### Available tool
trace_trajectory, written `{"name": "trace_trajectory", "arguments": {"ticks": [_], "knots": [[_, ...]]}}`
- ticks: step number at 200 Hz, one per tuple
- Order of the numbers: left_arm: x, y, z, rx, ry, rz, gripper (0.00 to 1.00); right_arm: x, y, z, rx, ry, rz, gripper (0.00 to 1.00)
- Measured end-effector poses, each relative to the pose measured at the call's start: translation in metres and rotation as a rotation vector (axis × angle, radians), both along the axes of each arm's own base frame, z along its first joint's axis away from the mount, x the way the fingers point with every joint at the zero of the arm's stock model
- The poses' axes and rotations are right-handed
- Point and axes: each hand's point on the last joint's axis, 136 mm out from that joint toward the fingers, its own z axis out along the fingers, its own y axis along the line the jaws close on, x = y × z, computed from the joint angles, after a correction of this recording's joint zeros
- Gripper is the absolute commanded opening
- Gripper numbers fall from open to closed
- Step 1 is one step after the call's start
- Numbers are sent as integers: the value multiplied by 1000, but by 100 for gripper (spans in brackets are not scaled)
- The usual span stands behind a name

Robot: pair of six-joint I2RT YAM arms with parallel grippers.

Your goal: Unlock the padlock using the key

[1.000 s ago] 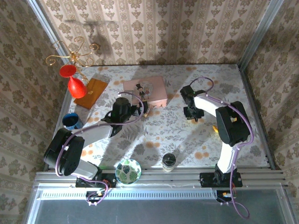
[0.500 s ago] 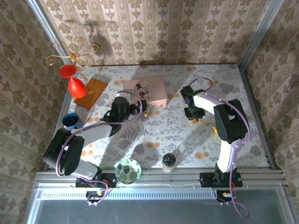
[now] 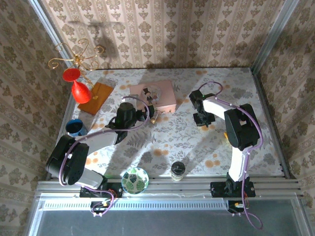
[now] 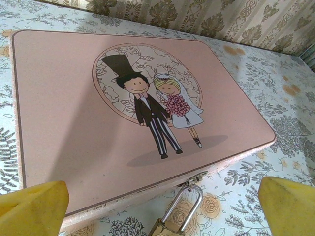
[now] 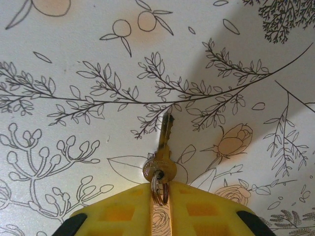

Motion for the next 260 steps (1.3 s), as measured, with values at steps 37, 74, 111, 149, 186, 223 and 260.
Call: {"name": "trace_trajectory", "arguments": {"ticks": [37,74,111,149,186,223,260], "knots": [[-1,1,-2,0,2,0,100,0,1,-1,6,0,4,11],[-2,0,-3,-5,6,-4,100,0,2,-1,7,2,12,6],[-3,0,-1,-10,4,-3,100,0,11,8,10,-21,52,0],[-9,7,18,-47,0,17,100,1,39,52,37,-149,184,0],[-15,18,49,-97,-60,31,100,-1,77,104,71,-277,345,0],[-24,23,54,-111,-107,-21,100,7,118,149,166,-353,429,0],[-33,18,53,-102,-138,-118,100,3,161,199,294,-412,504,0]]}}
